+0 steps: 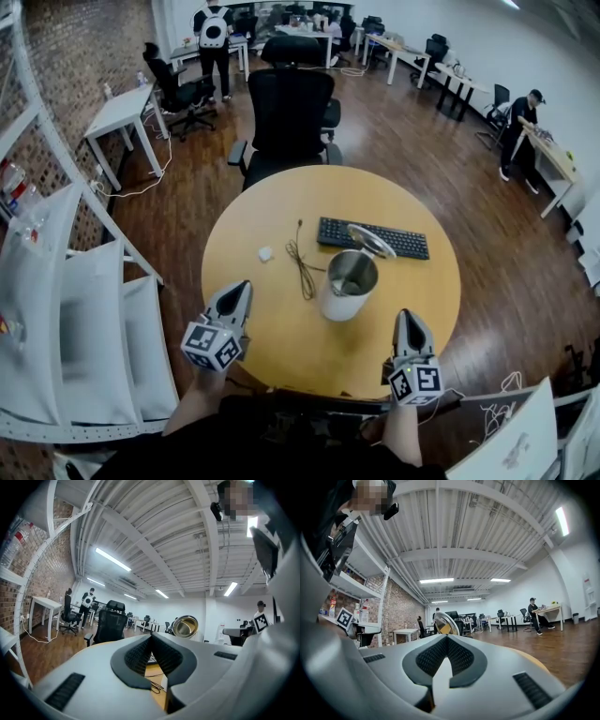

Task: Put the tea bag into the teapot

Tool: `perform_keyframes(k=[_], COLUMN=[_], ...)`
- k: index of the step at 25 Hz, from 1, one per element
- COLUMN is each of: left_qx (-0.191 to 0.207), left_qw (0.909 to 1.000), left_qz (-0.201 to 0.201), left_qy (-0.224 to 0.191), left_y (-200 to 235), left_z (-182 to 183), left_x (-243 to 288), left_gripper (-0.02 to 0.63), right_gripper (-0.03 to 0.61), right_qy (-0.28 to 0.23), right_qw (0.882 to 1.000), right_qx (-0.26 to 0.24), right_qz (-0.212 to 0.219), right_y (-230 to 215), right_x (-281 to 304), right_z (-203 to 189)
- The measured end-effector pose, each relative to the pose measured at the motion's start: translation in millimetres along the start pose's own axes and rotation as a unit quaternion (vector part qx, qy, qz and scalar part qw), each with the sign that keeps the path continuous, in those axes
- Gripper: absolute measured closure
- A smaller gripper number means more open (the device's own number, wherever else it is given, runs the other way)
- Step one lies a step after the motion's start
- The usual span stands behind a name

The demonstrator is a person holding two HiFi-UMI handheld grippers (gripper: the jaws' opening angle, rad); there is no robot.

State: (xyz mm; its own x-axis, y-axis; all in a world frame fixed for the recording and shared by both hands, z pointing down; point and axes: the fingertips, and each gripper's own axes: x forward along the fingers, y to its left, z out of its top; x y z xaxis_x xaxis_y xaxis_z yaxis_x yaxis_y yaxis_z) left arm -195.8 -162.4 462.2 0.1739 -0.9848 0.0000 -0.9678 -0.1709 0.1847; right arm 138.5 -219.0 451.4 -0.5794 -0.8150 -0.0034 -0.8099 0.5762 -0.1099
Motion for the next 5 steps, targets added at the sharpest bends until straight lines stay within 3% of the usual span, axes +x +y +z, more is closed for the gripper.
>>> perform_keyframes(k=[5], left_qx=[-0.005], left_qw=[0.9999], left_qz=[0.012], left_qy=[0.010], left_y=[4.1], left_z=[-8.6], left_x=[0.3], left_gripper=[0.614], right_gripper=[0.572], right_qy=[0.004], right_qw=[1.000], right_qx=[0.011], right_qz=[0.008], right_y=[-5.3], right_x=[1.1], right_z=[-14.6])
